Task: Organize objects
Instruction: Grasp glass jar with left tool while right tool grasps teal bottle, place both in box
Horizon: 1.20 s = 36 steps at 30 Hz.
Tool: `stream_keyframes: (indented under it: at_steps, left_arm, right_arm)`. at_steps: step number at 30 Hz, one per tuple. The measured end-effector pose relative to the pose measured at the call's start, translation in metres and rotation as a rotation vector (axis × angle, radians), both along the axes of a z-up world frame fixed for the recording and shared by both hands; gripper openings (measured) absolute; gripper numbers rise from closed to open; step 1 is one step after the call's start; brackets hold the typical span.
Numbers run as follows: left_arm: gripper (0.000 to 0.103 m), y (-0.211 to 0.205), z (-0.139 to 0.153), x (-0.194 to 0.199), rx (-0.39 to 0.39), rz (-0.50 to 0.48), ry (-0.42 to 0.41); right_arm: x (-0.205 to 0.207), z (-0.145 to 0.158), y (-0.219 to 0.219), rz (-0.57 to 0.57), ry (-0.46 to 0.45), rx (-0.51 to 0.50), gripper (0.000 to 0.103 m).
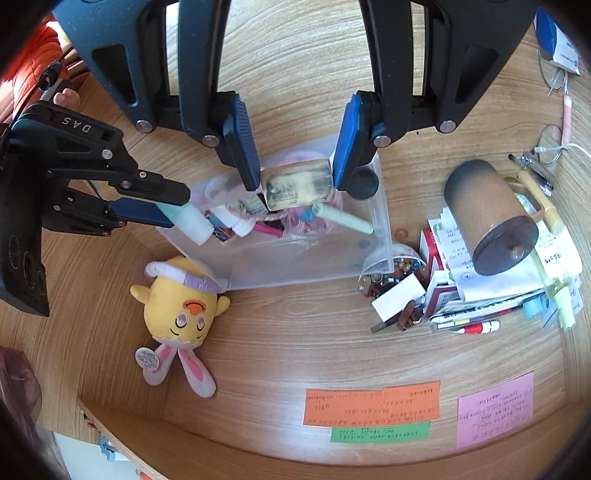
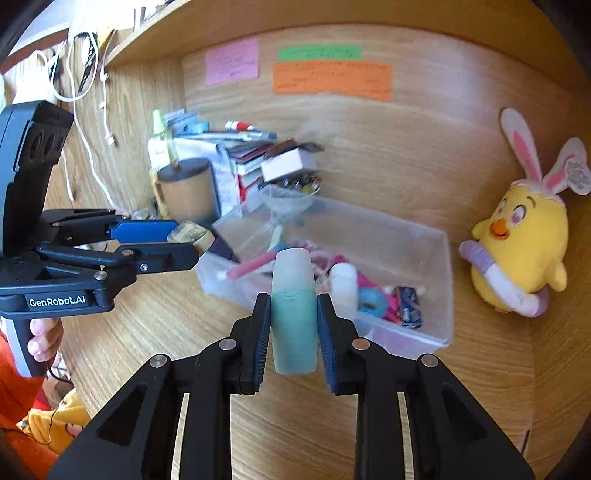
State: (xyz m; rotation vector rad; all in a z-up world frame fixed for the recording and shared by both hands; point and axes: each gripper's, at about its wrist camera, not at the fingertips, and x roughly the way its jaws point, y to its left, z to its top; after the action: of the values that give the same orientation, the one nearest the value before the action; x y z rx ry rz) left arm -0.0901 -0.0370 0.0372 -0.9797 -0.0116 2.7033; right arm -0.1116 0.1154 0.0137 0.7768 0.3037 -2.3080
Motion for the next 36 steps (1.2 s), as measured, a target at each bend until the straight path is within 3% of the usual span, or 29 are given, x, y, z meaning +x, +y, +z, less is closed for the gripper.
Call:
stream_keyframes:
  at_steps: [12,22,32,36]
  left_arm:
    - [0.04,0.006,0.004,-0.039,0.004,0.045,-0.028]
    - [0.04,0.013,-0.022,-0.072,0.012,0.026,-0.121]
    - [0.041,0.021,-0.028,-0.079,-0.024,0.024,-0.116]
    - [0.046,0.021,-0.024,-0.075,-0.021,0.021,-0.1]
  right_arm:
    - [-0.059,0.002,0.017,-0.145,-0.007,-0.009,0.023]
    - [-0.086,-0.027,0.012,-0.141,-0.11,-0.02,0.023]
    - [-0.092,-0.041,0.003,-0.137,-0.134,0.037,0.023]
    - [-0.089,-0.036,0.007,-0.134,-0.137,0.015,0.031]
